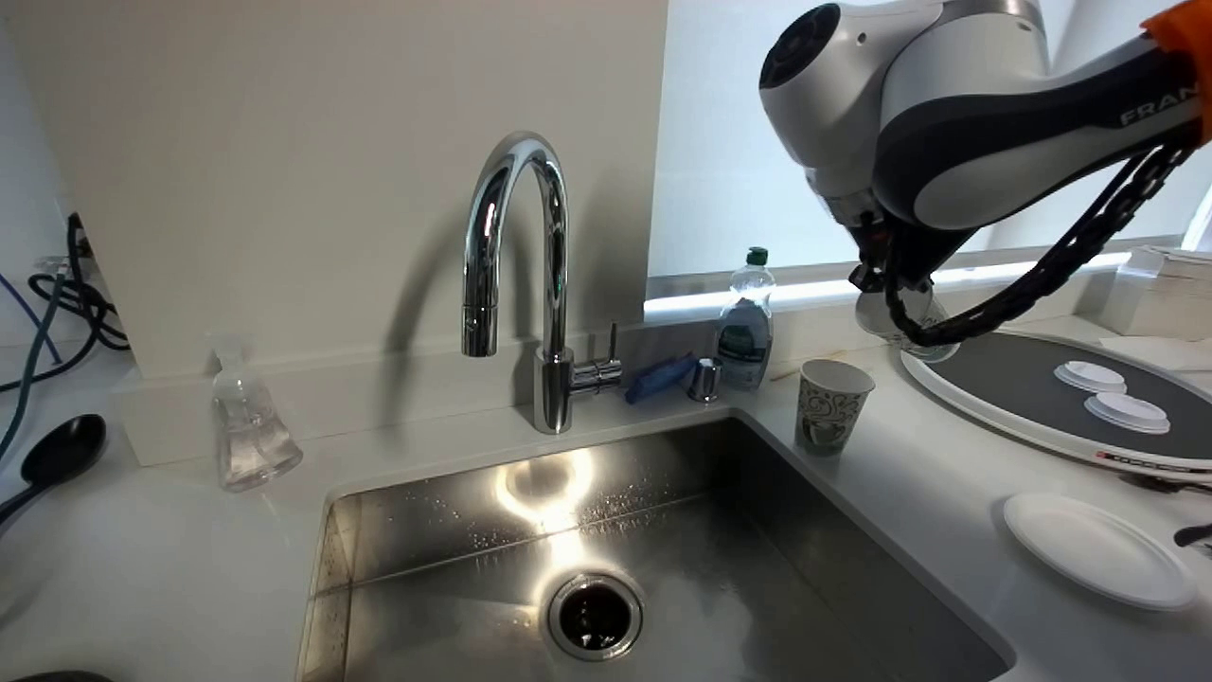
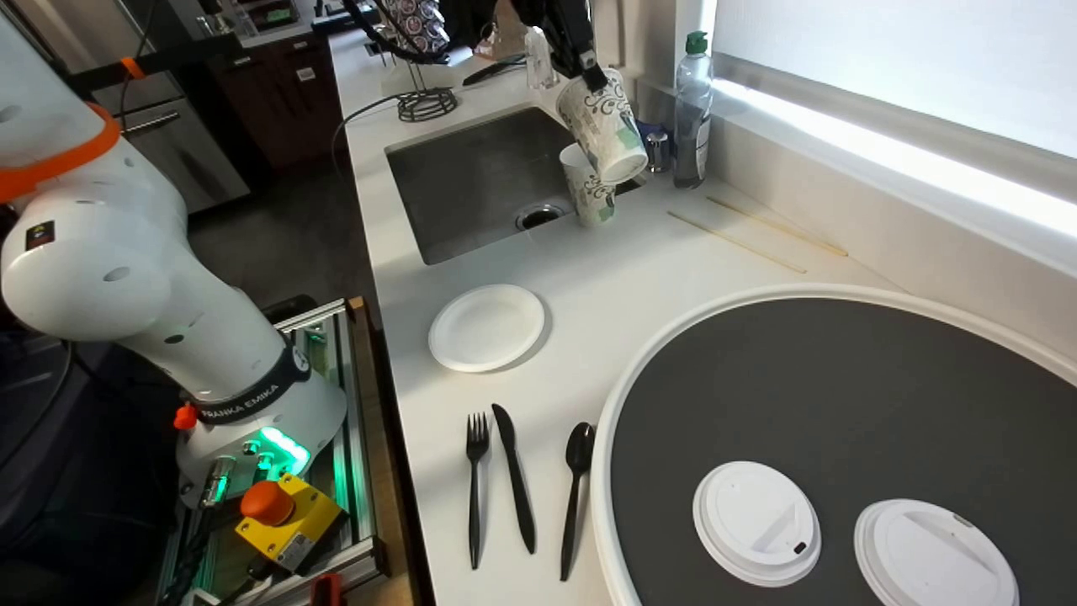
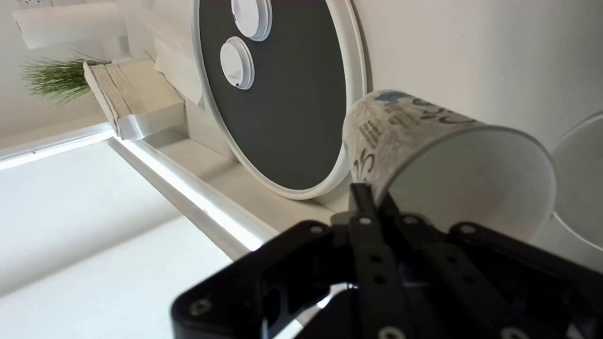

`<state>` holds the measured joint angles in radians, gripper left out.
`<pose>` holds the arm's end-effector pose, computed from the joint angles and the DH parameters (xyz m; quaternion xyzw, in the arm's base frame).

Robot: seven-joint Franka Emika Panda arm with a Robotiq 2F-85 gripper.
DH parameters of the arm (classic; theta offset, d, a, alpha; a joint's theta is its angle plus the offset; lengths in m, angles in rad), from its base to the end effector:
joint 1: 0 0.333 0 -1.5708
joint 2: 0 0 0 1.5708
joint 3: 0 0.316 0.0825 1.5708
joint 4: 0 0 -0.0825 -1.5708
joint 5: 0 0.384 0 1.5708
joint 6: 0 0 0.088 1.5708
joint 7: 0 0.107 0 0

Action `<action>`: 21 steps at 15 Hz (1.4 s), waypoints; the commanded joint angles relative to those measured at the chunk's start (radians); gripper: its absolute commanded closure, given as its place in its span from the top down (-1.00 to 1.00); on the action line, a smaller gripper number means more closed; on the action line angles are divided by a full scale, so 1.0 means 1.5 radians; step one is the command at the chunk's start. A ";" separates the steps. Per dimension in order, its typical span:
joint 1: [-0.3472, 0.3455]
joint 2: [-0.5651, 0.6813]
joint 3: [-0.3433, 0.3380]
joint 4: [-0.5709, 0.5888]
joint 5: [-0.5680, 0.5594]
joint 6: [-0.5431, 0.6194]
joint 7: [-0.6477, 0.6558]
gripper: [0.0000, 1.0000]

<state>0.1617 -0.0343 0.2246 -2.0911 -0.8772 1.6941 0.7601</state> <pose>0.4999 0.1250 0.4445 0.8970 -0.0405 0.0836 0.4322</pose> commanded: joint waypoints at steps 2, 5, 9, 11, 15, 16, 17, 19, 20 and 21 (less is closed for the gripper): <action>0.006 0.000 -0.008 0.002 0.003 -0.002 0.000 -0.93; 0.006 0.000 -0.011 0.003 0.003 -0.002 0.000 -0.93; 0.012 0.007 -0.004 0.004 -0.019 -0.021 0.002 -0.98; 0.016 0.008 -0.002 0.004 -0.021 -0.024 0.002 -0.98; 0.023 0.012 0.004 0.003 -0.035 -0.040 0.003 -0.98; 0.026 0.014 0.005 0.004 -0.044 -0.050 0.006 -0.98; 0.028 0.016 0.007 0.005 -0.052 -0.059 0.008 -0.98; 0.032 0.019 0.009 0.006 -0.061 -0.074 0.008 -0.98; 0.035 0.020 0.010 0.006 -0.062 -0.078 0.006 -0.98; 0.036 0.022 0.010 0.006 -0.063 -0.081 0.006 -0.98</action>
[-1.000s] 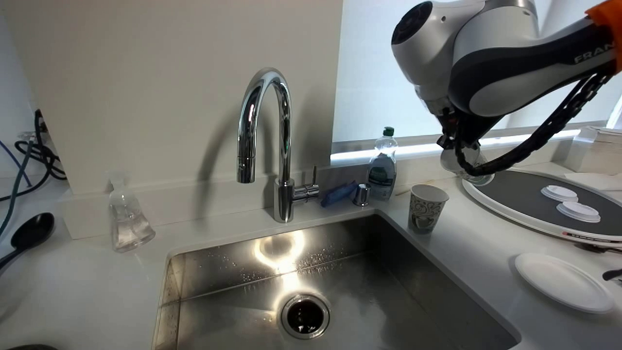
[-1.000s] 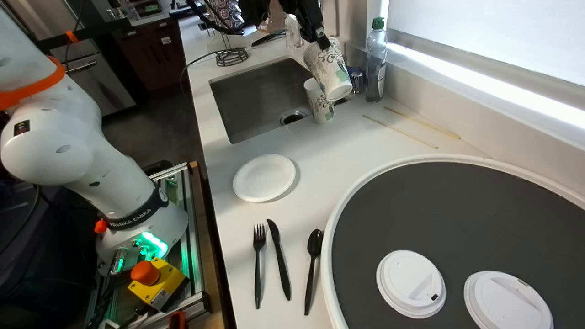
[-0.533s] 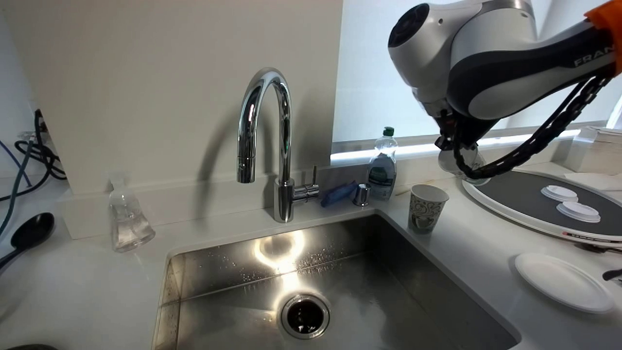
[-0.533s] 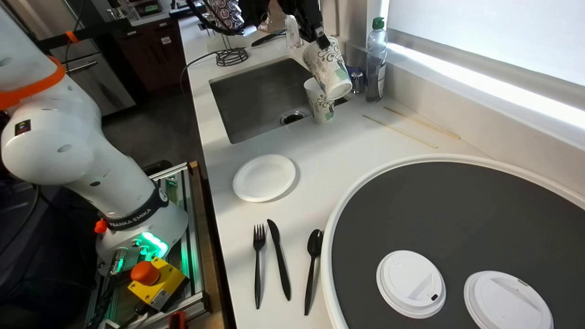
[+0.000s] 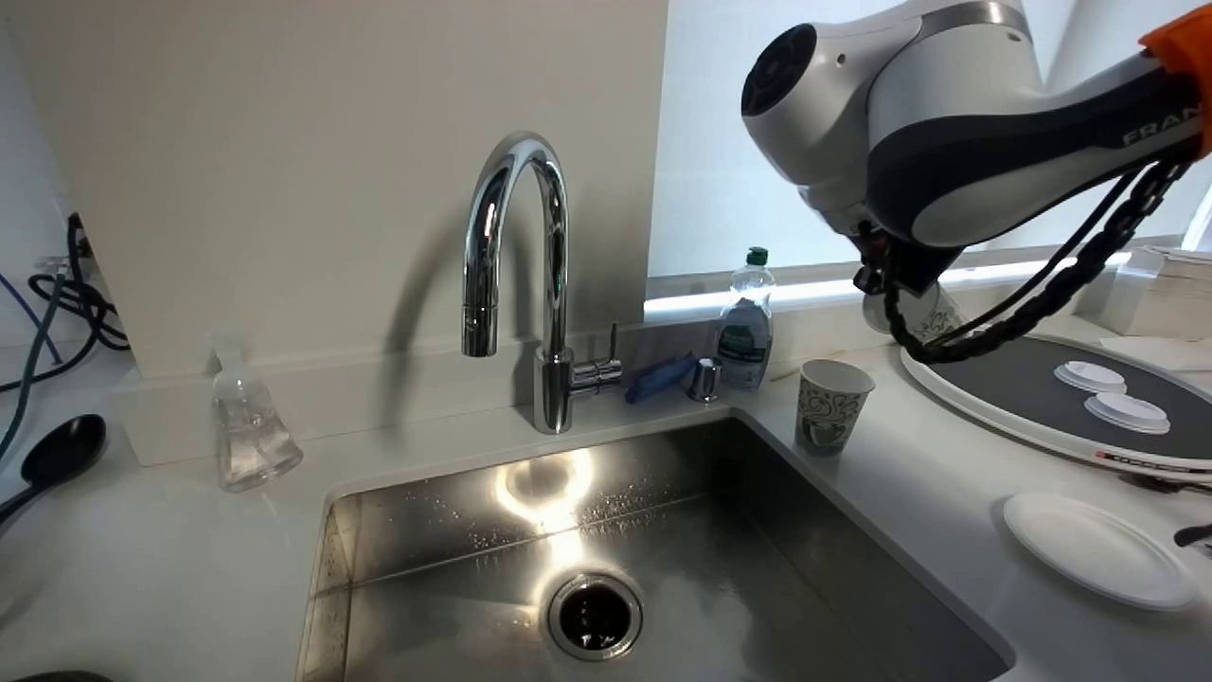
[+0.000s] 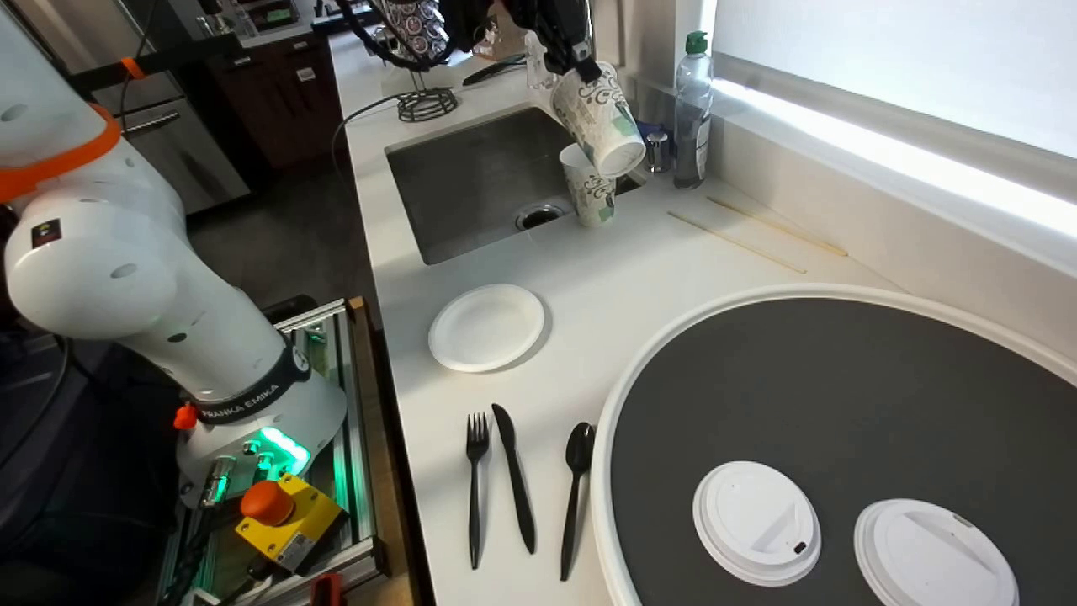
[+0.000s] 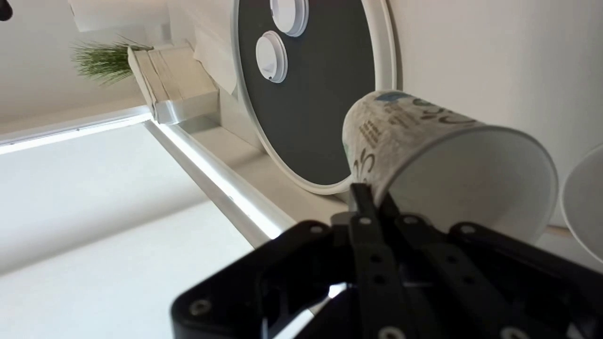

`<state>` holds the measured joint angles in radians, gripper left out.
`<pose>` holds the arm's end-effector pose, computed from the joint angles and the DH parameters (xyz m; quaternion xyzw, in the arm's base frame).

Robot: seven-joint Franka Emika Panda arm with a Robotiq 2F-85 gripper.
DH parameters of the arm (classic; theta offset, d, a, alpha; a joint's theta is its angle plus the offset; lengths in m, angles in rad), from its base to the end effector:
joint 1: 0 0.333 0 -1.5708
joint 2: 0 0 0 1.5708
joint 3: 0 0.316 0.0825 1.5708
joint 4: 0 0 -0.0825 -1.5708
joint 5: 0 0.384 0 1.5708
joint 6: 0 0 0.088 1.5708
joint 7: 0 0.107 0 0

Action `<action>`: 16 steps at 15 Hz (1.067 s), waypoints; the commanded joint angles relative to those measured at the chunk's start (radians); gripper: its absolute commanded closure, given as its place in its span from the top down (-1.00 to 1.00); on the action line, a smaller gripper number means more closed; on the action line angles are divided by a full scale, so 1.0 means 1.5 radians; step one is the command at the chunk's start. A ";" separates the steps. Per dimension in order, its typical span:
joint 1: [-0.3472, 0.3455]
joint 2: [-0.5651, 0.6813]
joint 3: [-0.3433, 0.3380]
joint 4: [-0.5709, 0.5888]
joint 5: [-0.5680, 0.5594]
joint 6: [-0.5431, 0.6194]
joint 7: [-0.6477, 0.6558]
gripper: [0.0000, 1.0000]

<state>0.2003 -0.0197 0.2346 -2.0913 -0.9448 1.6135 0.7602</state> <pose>0.4929 0.1373 0.4413 0.8745 -0.0201 0.0801 0.4780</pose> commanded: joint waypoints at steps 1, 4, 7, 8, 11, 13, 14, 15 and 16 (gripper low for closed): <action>0.012 0.013 0.004 0.007 -0.017 -0.028 0.005 -0.98; 0.016 0.018 0.006 0.008 -0.015 -0.028 0.003 -0.98; 0.022 0.024 0.008 0.011 -0.017 -0.029 0.001 -0.98; 0.023 0.024 0.008 0.011 -0.018 -0.030 -0.001 -0.98; 0.027 0.027 0.011 0.012 -0.027 -0.033 -0.003 -0.98; 0.029 0.029 0.013 0.013 -0.034 -0.035 -0.004 -0.98; 0.030 0.030 0.014 0.013 -0.037 -0.035 -0.006 -0.98; 0.031 0.031 0.014 0.014 -0.041 -0.037 -0.006 -0.98; 0.032 0.032 0.015 0.014 -0.045 -0.037 -0.006 -0.98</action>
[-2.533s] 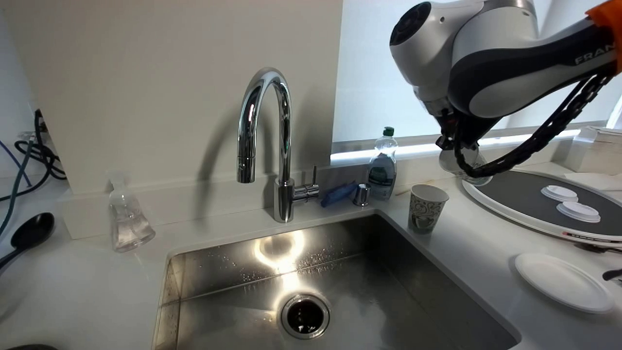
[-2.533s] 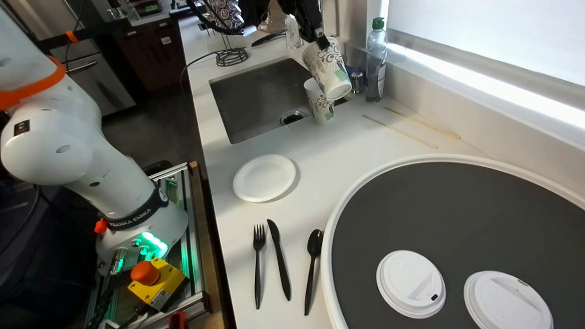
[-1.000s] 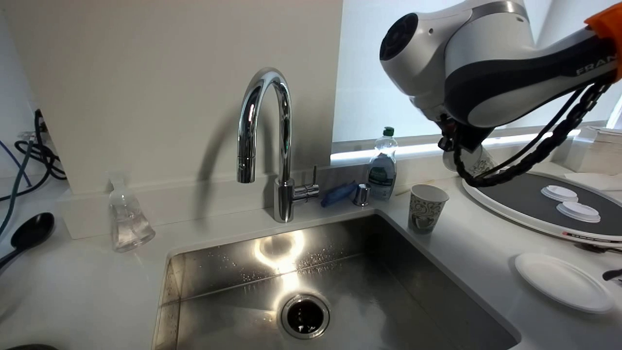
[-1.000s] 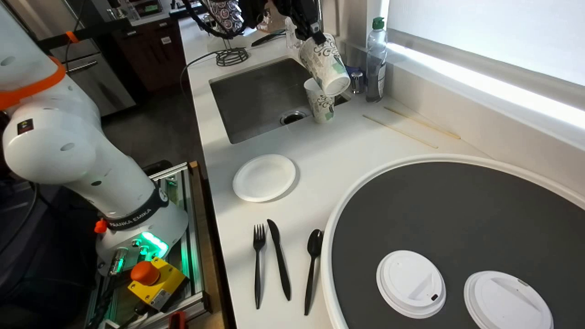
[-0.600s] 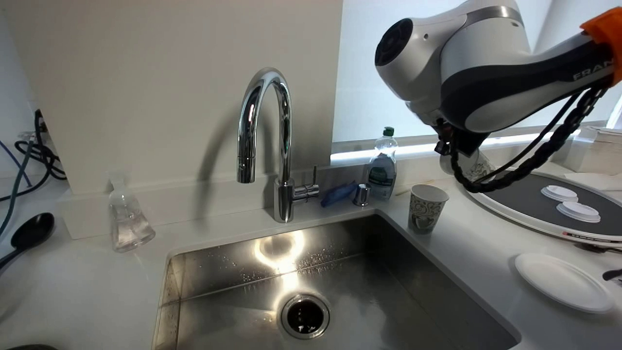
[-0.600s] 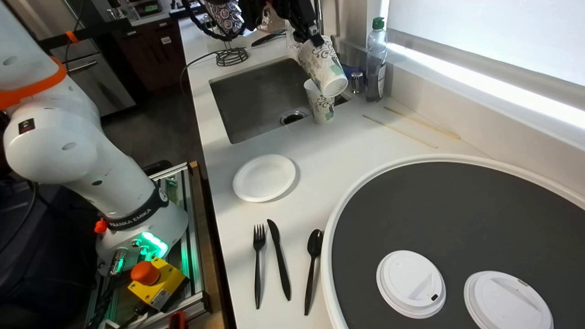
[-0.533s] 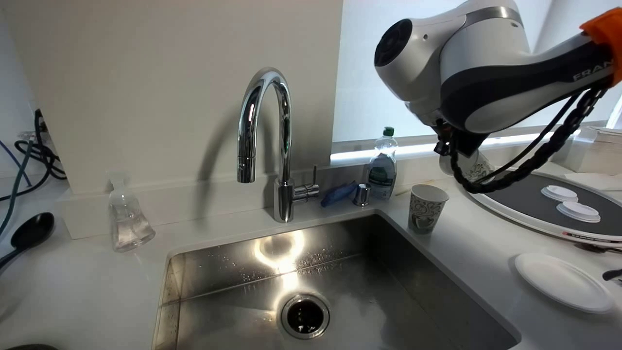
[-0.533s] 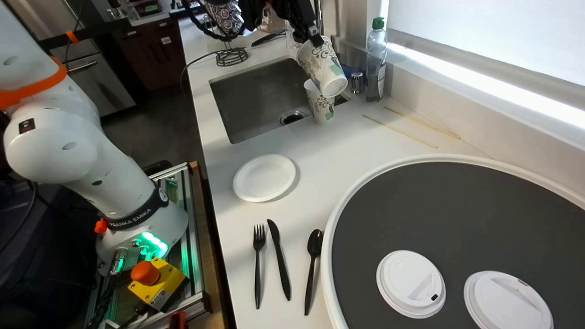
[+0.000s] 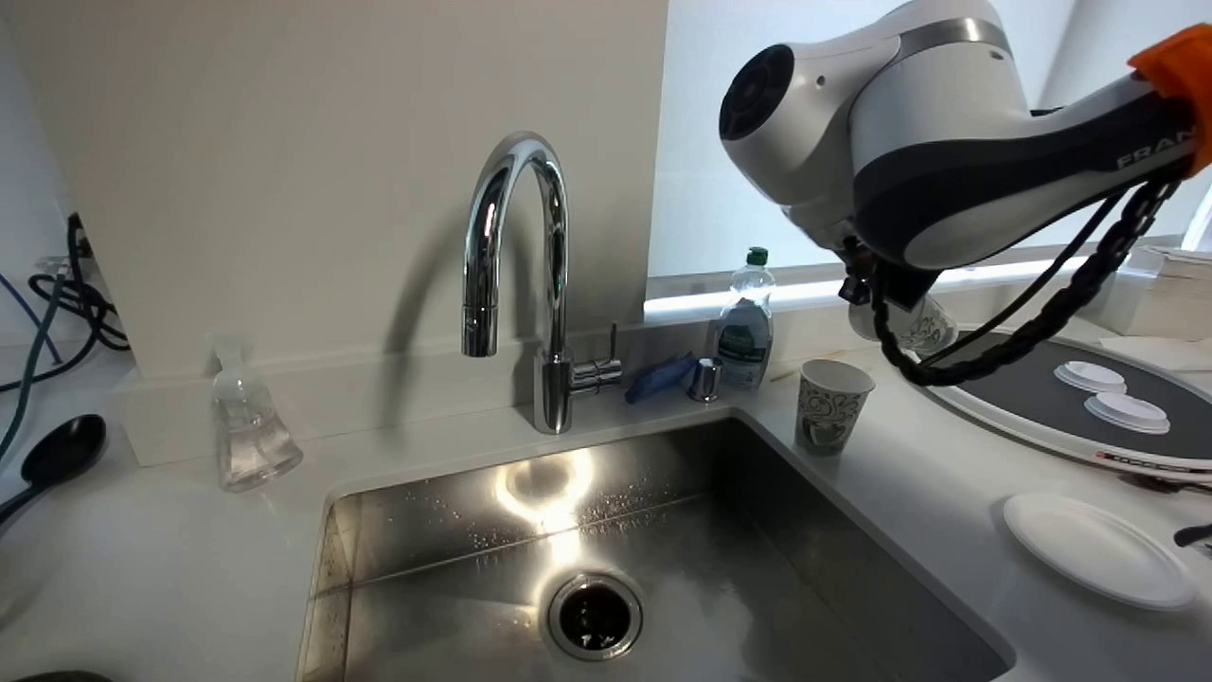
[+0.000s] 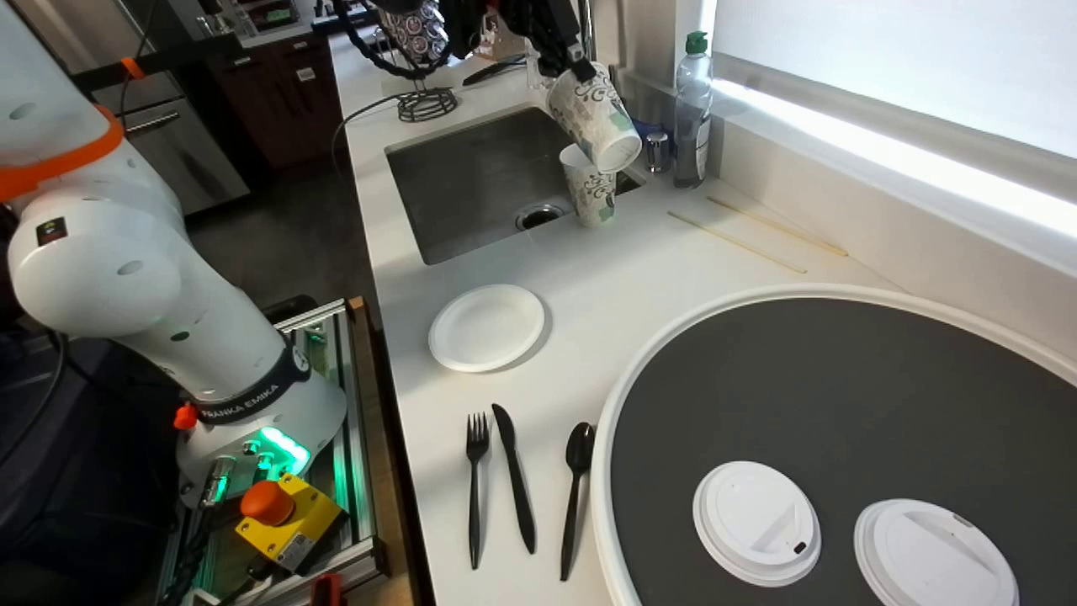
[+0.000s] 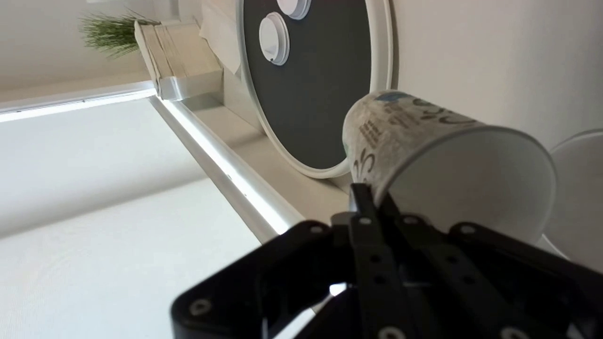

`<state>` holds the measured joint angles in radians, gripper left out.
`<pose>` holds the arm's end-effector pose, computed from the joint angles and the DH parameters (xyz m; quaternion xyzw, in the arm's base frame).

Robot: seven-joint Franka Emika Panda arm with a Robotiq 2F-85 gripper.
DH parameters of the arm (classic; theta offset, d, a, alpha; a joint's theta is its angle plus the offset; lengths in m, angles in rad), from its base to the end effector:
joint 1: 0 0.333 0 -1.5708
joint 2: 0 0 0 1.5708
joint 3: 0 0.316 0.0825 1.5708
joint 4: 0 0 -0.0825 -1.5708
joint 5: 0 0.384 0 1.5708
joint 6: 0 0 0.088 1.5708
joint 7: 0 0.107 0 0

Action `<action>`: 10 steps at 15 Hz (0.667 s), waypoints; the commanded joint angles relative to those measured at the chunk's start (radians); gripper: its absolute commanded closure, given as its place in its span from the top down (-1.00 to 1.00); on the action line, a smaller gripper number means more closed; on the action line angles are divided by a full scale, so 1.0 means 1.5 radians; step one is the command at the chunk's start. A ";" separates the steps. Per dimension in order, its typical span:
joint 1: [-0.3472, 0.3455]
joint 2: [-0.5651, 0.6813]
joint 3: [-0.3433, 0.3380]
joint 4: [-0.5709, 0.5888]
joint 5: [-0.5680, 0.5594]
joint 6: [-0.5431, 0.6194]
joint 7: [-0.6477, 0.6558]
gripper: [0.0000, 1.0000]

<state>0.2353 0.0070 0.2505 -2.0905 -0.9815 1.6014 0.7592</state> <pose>0.4896 0.1603 0.4307 0.8651 0.0120 0.0880 0.4937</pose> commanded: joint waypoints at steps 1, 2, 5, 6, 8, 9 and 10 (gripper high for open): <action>0.010 0.015 0.005 0.013 -0.023 -0.031 -0.006 -0.98; 0.011 0.016 0.006 0.013 -0.026 -0.031 -0.006 -0.98; 0.015 0.021 0.007 0.014 -0.035 -0.037 -0.007 -0.98; 0.016 0.023 0.008 0.014 -0.038 -0.040 -0.006 -0.98; 0.018 0.026 0.009 0.016 -0.045 -0.047 -0.006 -0.98; 0.019 0.028 0.010 0.017 -0.048 -0.050 -0.007 -0.98; 0.020 0.029 0.010 0.018 -0.050 -0.051 -0.007 -0.98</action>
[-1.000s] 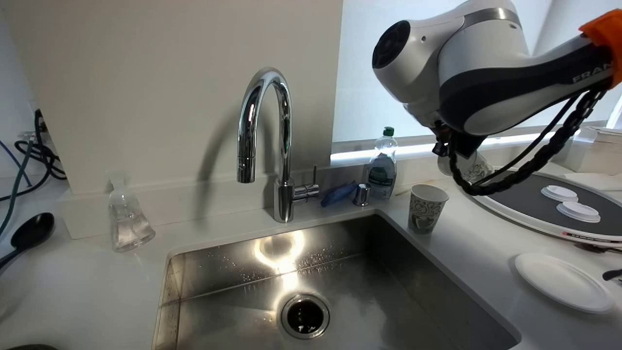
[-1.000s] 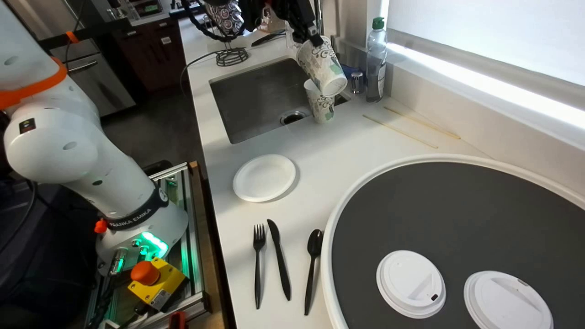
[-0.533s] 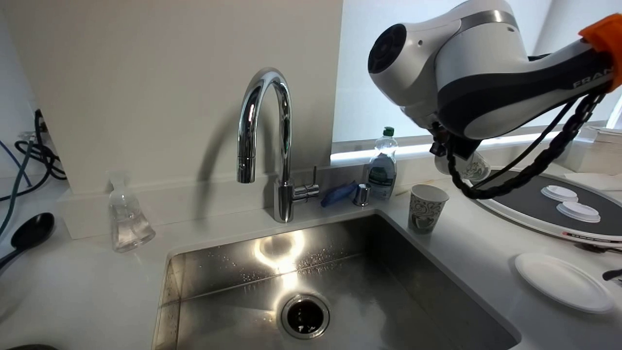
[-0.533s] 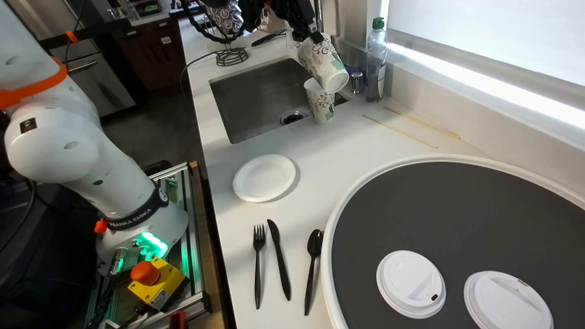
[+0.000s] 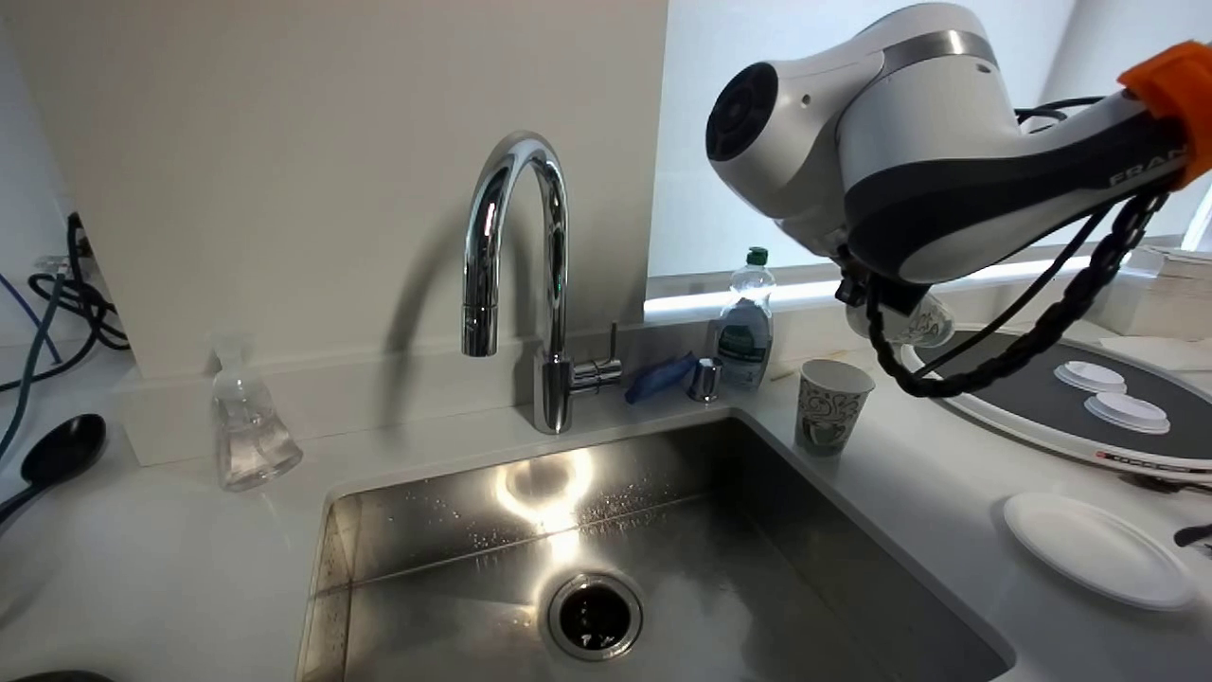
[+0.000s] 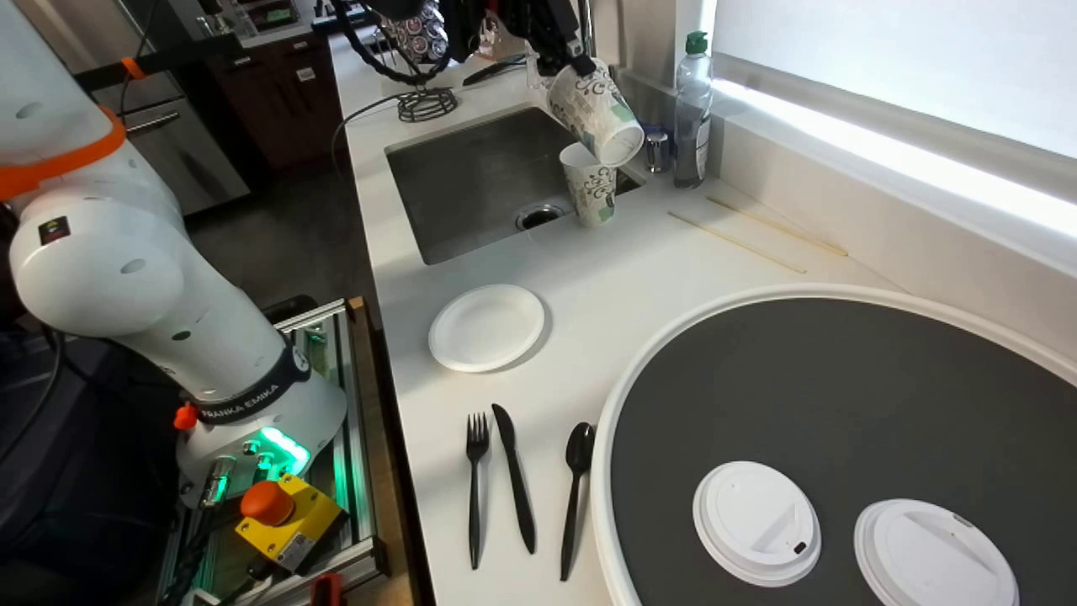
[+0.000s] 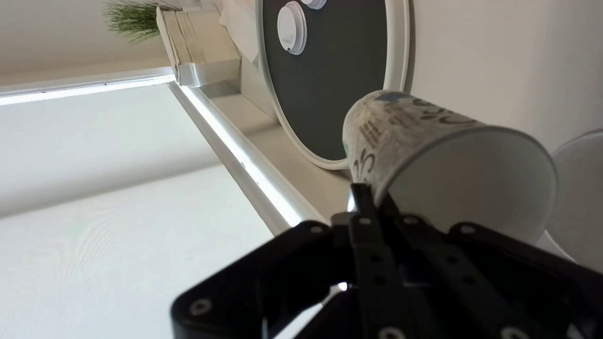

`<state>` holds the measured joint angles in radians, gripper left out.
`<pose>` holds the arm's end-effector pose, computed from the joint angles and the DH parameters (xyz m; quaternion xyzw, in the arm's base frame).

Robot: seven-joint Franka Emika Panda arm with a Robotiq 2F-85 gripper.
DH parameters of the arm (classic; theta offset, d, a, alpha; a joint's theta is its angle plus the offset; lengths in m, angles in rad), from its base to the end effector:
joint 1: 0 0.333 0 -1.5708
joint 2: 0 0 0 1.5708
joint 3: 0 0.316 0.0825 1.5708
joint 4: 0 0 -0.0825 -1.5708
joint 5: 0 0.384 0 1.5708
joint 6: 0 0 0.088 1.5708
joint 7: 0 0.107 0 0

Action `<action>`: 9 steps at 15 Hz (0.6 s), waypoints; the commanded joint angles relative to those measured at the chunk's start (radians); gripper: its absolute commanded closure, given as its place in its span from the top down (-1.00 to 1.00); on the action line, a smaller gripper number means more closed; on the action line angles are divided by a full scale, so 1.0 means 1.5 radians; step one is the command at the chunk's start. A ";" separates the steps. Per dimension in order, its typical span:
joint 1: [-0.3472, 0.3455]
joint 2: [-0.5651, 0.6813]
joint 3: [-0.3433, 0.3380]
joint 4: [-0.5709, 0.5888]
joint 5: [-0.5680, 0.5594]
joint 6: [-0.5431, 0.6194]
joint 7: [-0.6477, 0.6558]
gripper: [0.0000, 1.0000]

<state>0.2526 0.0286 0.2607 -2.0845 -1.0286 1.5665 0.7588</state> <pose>0.4892 0.1693 0.4262 0.8499 0.0275 0.0916 0.5181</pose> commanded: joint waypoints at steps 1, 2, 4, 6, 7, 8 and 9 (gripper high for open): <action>0.009 0.016 0.004 0.014 -0.021 -0.029 -0.008 -0.98; 0.010 0.018 0.004 0.015 -0.023 -0.030 -0.008 -0.98; 0.012 0.020 0.004 0.017 -0.028 -0.031 -0.008 -0.98; 0.014 0.024 0.005 0.019 -0.032 -0.032 -0.009 -0.98; 0.016 0.026 0.005 0.019 -0.035 -0.032 -0.010 -0.98; 0.017 0.028 0.006 0.020 -0.036 -0.033 -0.011 -0.98; 0.018 0.029 0.006 0.020 -0.039 -0.034 -0.012 -0.98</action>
<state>0.2676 0.0499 0.2623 -2.0733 -1.0610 1.5601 0.7570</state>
